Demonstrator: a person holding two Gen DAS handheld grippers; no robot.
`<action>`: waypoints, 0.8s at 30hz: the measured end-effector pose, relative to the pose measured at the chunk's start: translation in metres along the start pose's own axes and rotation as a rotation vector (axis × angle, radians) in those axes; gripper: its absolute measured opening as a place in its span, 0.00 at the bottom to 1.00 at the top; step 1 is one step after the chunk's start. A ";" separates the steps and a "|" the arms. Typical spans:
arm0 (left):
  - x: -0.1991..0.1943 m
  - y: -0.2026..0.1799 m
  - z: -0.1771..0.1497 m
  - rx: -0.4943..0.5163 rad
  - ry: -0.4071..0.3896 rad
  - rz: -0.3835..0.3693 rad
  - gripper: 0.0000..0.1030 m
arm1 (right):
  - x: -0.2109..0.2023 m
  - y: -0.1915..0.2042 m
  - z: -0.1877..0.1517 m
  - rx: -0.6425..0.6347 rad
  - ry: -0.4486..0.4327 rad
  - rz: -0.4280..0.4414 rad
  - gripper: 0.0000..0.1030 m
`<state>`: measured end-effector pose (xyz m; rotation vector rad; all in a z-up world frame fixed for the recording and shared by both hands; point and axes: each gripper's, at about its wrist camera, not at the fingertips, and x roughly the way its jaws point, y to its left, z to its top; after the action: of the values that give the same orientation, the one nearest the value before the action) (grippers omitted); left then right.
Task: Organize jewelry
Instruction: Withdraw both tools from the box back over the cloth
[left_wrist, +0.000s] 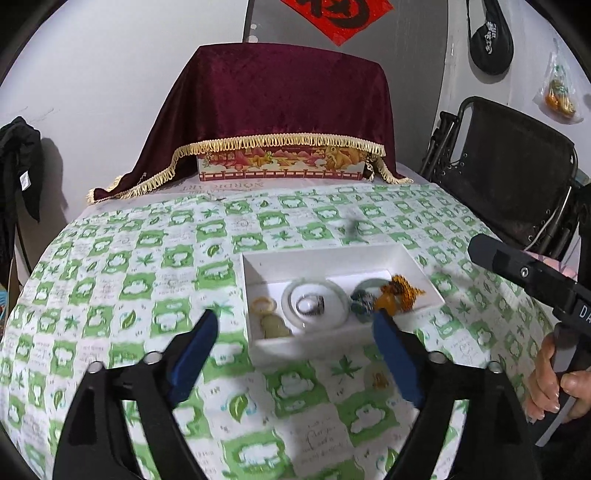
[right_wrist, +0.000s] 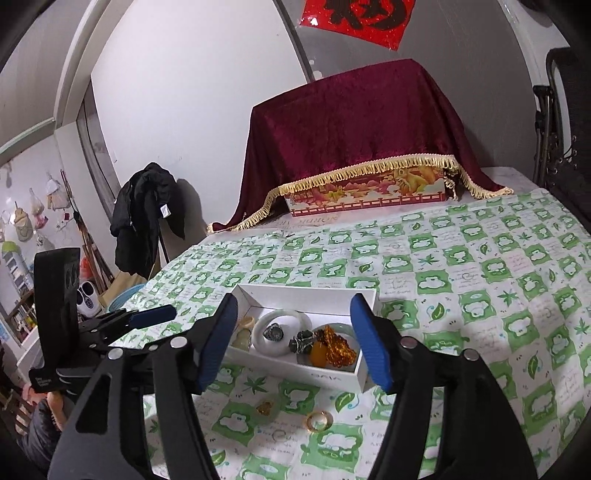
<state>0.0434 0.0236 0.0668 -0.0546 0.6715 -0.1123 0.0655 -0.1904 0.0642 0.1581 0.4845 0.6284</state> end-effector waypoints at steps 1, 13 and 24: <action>-0.001 0.000 -0.003 -0.005 0.004 0.003 0.94 | -0.002 0.001 -0.003 -0.005 -0.003 -0.007 0.71; 0.017 0.002 -0.052 -0.025 0.223 0.001 0.97 | 0.003 -0.001 -0.055 -0.094 0.166 -0.205 0.95; 0.033 -0.014 -0.066 0.085 0.293 0.078 0.97 | 0.032 -0.021 -0.068 -0.002 0.340 -0.214 0.95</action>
<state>0.0267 0.0045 -0.0033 0.0710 0.9594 -0.0740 0.0661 -0.1886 -0.0141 -0.0042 0.8178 0.4463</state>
